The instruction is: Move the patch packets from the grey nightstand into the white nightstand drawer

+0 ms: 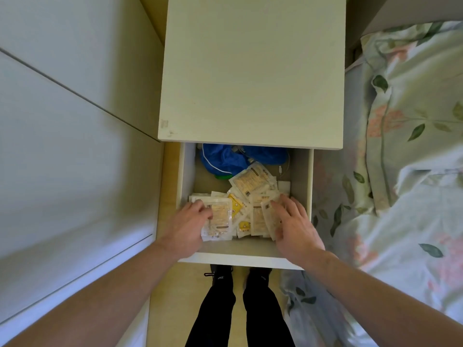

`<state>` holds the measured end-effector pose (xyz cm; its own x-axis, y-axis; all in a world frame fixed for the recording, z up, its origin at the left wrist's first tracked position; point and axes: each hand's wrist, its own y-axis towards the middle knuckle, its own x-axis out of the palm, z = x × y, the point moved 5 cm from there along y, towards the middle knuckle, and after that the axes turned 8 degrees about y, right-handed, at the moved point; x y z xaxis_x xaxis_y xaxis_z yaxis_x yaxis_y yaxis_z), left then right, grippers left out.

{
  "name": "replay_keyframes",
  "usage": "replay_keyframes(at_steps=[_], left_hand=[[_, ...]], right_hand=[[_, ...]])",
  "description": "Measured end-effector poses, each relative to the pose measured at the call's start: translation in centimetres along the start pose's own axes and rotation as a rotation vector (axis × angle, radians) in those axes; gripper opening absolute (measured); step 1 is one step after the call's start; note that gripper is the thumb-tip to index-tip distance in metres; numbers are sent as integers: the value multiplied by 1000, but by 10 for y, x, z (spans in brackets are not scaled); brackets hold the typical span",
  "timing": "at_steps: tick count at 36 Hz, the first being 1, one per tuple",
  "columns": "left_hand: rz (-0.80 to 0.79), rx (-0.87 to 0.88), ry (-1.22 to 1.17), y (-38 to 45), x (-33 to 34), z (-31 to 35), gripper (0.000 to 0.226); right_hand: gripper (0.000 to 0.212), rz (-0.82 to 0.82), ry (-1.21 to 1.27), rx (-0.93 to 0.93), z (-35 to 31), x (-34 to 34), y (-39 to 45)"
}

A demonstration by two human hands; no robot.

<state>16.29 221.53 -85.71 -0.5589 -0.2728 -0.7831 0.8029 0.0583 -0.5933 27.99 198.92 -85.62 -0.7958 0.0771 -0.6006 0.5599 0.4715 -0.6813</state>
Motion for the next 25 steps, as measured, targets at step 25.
replay_keyframes(at_steps=[25], left_hand=[[-190,-1070,-1097,-87,59,-40,71]], right_hand=[[86,189,905,783,42,4,-74]])
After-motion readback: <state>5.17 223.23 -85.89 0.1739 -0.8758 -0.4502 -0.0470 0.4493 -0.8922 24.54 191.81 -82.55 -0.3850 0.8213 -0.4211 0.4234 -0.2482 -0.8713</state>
